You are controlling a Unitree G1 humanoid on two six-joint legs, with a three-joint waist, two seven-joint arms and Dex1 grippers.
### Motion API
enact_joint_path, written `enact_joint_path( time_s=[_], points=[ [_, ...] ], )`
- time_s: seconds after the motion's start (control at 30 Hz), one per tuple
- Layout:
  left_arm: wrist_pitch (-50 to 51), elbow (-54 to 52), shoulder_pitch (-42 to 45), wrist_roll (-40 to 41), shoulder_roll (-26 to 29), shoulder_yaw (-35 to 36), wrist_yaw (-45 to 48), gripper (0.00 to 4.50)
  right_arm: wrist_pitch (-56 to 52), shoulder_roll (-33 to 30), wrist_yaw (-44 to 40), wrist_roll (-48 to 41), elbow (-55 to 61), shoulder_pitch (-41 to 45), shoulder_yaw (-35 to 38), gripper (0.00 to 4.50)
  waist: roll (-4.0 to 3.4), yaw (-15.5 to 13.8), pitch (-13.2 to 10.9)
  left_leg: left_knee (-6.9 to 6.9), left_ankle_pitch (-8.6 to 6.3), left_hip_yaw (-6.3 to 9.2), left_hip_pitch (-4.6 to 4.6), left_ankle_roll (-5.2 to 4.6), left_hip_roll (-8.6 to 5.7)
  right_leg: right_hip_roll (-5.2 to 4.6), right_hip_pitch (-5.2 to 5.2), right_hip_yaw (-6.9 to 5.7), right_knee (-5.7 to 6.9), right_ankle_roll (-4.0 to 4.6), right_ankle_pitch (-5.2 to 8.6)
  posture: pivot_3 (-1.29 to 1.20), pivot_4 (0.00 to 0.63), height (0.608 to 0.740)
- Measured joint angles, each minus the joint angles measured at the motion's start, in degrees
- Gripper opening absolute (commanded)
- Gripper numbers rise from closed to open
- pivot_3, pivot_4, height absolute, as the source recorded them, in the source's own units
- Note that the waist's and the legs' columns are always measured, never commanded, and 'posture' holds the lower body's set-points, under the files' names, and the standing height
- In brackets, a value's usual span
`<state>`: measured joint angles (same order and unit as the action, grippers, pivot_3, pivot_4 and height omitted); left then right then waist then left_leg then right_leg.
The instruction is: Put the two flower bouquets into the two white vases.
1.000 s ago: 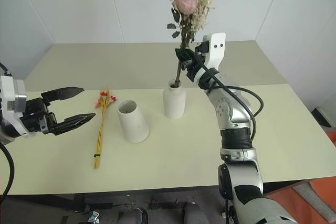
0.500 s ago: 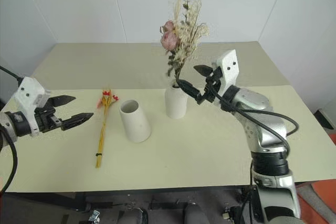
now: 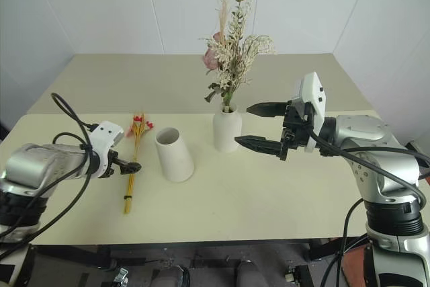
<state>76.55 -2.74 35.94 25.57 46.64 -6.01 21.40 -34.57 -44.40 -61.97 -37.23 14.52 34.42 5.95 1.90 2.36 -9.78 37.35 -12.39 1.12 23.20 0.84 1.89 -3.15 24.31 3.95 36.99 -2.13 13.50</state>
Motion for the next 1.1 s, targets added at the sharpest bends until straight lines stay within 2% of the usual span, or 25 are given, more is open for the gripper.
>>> enact_joint_path(
  time_s=[0.37,0.4,0.5,0.6,0.7,0.8,0.9,1.0,1.1],
  points=[
    [-4.17,6.67,2.57,-5.81,-1.02,-1.12,1.85,0.22,0.09,-4.21,-6.29,-2.04,-0.34,-1.95,2.04,4.50,0.00,0.02,0.00,0.02,0.00,-0.01,-0.03,0.00,-0.01,-0.02,-0.02,0.01,0.03,0.00,0.00,0.00,0.150,0.740],
    [-4.35,7.05,2.69,-6.00,-1.14,-1.02,1.83,0.04,0.11,-4.47,-6.61,-2.06,-0.34,-1.95,2.04,4.50,0.00,0.03,0.00,0.02,0.00,0.00,-0.03,0.00,0.00,-0.01,-0.02,0.01,0.03,0.00,0.00,0.00,0.150,0.740],
    [-5.39,8.40,2.86,-7.65,-1.64,0.52,0.53,0.04,0.35,-4.74,-7.34,-2.05,-0.44,-1.95,2.01,4.50,0.01,0.05,0.00,0.02,0.00,0.01,-0.01,0.00,0.00,-0.01,0.00,0.01,0.02,0.00,0.00,0.00,0.150,0.740],
    [-8.70,9.55,3.76,-8.93,-2.38,5.21,-2.22,0.04,0.87,-4.84,-8.07,-1.75,-0.69,-1.95,1.84,4.50,0.06,-0.08,-0.03,0.07,0.00,0.05,0.05,0.00,0.00,-0.02,0.00,-0.03,0.02,0.00,0.00,0.00,0.150,0.740],
    [-18.52,7.97,4.02,-7.55,-4.19,14.10,-1.79,0.04,1.57,-4.96,-8.40,-1.47,-1.62,-2.13,1.78,4.50,0.07,-0.26,-0.04,0.09,0.01,0.05,0.10,0.02,-0.04,-0.10,0.00,-0.06,0.00,0.01,-0.02,0.00,0.150,0.740],
    [-28.41,3.43,5.74,-1.70,-8.42,23.42,1.67,0.04,1.90,-4.99,-8.57,-0.74,-1.93,-2.39,1.57,4.50,0.09,-0.69,-0.05,0.18,0.01,0.04,0.16,0.02,-0.08,-0.18,-0.01,-0.09,-0.01,0.00,-0.03,0.00,0.150,0.740],
    [-31.55,0.07,10.88,7.10,-12.36,29.62,4.90,0.04,2.13,-4.88,-8.62,0.05,-2.64,-2.38,1.23,4.50,0.09,-1.23,-0.05,0.34,0.01,0.05,0.17,0.02,-0.08,-0.17,-0.09,-0.11,0.00,-0.06,-0.06,0.00,0.150,0.740],
    [-31.81,-2.47,14.47,17.03,-15.32,32.76,9.02,0.04,2.50,-4.53,-8.57,0.30,-2.79,-2.37,0.59,4.50,0.09,-1.35,-0.05,0.38,0.01,0.04,0.10,0.02,-0.10,-0.18,-0.17,-0.11,0.01,-0.09,-0.06,0.00,0.150,0.740],
    [-30.34,-2.48,15.88,24.09,-16.95,32.83,11.94,0.04,2.96,-4.52,-8.26,0.62,-2.80,-2.42,0.18,4.50,0.09,-1.33,-0.05,0.41,0.01,0.06,0.09,0.02,-0.09,-0.15,-0.17,-0.11,0.05,-0.09,-0.06,0.00,0.150,0.740]
  ],
)
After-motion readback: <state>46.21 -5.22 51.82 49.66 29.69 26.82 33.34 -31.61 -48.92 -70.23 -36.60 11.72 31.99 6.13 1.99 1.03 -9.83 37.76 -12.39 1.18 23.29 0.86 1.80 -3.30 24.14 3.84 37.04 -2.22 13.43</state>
